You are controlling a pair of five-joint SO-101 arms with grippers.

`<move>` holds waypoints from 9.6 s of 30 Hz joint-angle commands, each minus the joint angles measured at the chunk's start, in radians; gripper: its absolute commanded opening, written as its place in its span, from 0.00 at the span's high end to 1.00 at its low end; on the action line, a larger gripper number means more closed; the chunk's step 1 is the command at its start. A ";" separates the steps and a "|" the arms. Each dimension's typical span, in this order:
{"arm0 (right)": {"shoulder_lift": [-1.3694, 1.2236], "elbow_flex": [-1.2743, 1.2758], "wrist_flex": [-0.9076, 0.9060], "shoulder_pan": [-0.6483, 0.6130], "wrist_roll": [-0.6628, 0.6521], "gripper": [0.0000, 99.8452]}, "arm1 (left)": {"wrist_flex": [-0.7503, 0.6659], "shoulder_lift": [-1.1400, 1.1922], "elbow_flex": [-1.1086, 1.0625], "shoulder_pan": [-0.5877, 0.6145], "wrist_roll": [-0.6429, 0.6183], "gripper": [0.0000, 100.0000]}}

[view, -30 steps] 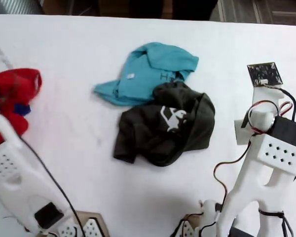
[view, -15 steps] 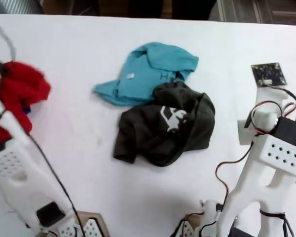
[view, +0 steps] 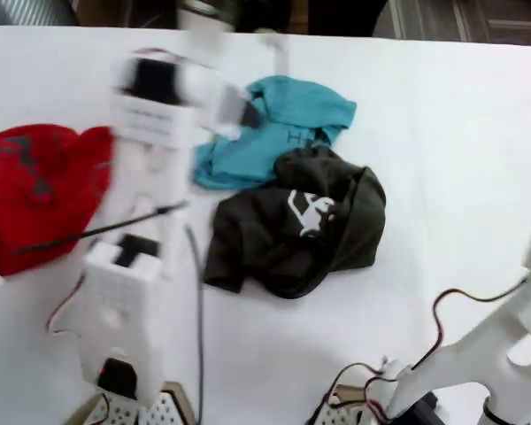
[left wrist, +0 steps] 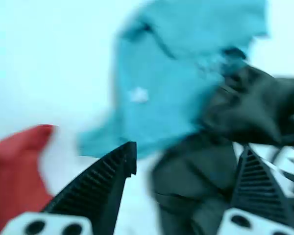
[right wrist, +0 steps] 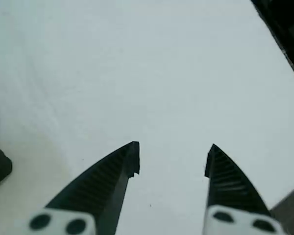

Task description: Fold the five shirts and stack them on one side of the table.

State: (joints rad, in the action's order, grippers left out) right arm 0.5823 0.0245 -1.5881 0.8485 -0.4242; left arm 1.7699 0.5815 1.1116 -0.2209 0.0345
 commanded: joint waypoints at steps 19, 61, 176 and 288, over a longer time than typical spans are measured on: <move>-0.005 -0.040 -0.004 0.102 -0.087 0.78 | -0.419 -0.058 -0.763 -0.311 0.157 0.75; -0.403 0.091 0.087 -0.737 0.147 0.78 | -0.373 -0.328 -0.638 1.263 0.434 0.75; 0.196 0.420 0.461 -0.647 0.121 0.76 | 0.008 -0.330 -0.998 0.071 -0.282 0.59; -1.748 -1.682 -0.079 -1.190 0.373 0.98 | -0.218 -0.466 -0.997 0.597 0.433 0.84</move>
State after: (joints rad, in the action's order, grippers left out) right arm -1.2743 -1.6157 -1.6095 -0.3989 -0.0529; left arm 1.5704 0.1672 0.0606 0.3943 0.4718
